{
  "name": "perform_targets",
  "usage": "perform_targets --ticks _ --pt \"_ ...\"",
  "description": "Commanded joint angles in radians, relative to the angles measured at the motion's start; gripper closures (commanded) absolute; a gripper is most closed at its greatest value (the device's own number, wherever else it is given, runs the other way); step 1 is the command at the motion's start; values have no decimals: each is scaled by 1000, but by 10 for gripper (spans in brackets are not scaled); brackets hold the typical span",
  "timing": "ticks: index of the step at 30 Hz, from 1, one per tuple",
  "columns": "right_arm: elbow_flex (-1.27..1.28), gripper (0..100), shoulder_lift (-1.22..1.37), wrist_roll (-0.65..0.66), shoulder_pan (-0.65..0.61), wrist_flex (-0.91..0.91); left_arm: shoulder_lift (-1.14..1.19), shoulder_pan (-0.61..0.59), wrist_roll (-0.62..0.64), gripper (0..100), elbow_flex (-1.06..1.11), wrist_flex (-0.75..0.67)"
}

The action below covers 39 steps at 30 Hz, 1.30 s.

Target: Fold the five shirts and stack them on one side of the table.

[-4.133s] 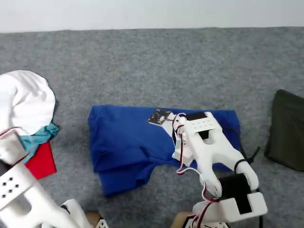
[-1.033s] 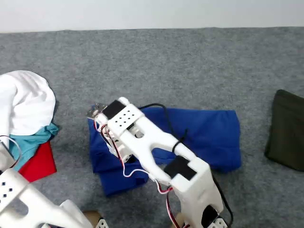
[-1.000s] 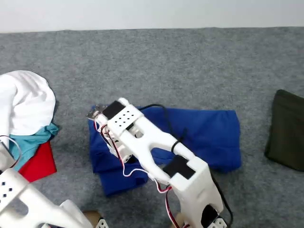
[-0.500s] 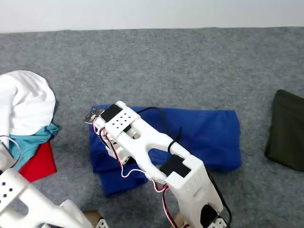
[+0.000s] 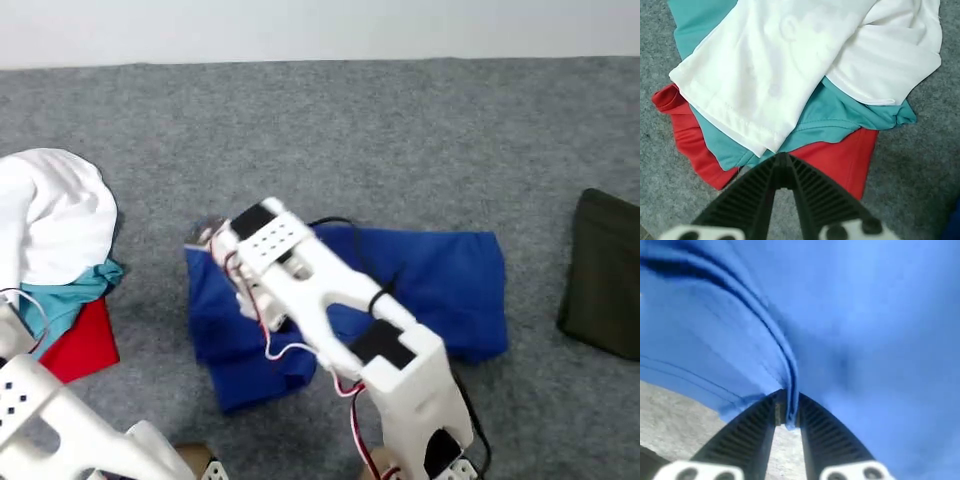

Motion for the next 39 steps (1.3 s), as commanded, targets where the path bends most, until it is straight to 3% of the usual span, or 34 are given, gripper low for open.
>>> perform_targets --ticks 1,14,28,39 --pt "-83 990 -96 44 59 -7 -17 -5 -8 997 -15 -28" --pt "-81 990 -51 78 236 -101 -17 -2 -8 997 -7 -55" --pt "-83 990 104 95 271 -156 -17 -3 -8 997 -5 -54" --pt "-83 990 102 75 283 -82 -17 -2 -8 997 -5 -54"
